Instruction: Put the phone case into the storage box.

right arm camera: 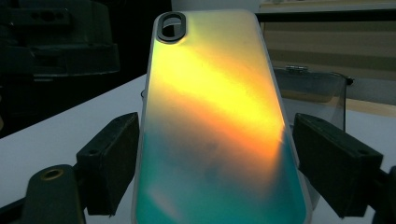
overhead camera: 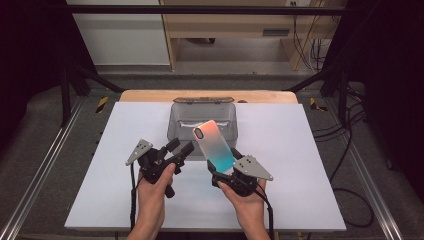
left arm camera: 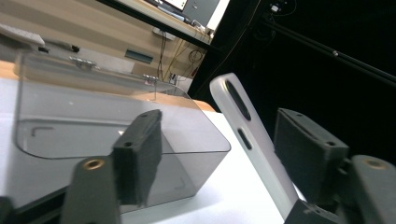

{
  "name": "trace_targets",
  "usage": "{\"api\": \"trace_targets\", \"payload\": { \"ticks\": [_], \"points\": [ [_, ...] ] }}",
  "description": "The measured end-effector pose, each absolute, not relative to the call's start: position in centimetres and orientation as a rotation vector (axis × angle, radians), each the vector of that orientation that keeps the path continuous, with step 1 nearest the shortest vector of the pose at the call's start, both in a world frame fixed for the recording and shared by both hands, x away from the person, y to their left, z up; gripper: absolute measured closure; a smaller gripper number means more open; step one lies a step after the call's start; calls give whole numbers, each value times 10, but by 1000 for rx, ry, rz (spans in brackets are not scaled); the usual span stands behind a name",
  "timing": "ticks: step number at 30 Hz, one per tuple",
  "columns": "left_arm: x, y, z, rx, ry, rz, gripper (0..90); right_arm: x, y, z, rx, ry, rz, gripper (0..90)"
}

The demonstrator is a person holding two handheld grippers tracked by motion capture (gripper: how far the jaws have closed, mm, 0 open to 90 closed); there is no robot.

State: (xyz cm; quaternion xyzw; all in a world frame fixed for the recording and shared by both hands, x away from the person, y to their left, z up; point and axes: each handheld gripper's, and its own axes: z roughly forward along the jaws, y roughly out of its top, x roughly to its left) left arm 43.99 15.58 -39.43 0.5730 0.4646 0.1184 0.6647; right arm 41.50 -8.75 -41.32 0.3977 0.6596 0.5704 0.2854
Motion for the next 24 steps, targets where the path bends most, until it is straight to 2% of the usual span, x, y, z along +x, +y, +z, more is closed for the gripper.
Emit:
{"api": "trace_targets", "payload": {
  "ticks": [4, 10, 14, 21, 24],
  "points": [
    [440, 146, -399, 1273, 1060, 192, 493, 414, -85, -414, 1066, 1746, 1528, 174],
    [437, 132, -403, 1265, 1063, 130, 513, 411, -82, -414, 1068, 1722, 1539, 174],
    [435, 127, -406, 1242, 1064, 98, 577, 411, -81, -415, 1078, 1712, 1552, 174],
    [434, 126, -407, 1224, 1079, 111, 722, 410, -78, -419, 1088, 1698, 1551, 174],
    [433, 125, -408, 1216, 1081, 117, 743, 410, -76, -422, 1099, 1695, 1556, 174]
  ]
}}
